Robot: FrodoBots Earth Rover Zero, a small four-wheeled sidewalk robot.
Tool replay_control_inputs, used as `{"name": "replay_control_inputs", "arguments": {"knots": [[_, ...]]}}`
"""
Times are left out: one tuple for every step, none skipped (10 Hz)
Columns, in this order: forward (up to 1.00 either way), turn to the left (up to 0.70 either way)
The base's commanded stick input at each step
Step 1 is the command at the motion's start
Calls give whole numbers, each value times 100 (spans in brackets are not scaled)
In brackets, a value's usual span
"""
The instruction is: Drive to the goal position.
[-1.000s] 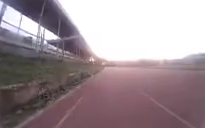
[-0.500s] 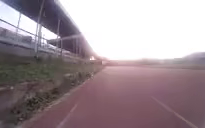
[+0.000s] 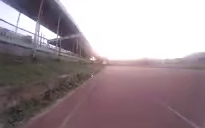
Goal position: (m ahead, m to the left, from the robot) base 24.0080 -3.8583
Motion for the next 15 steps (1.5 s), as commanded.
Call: {"name": "replay_control_inputs", "arguments": {"knots": [[70,0],[70,0],[70,0],[70,0],[70,0],[70,0],[70,0],[70,0],[70,0],[70,0],[70,0],[70,0],[70,-6],[70,-15],[70,-24]]}}
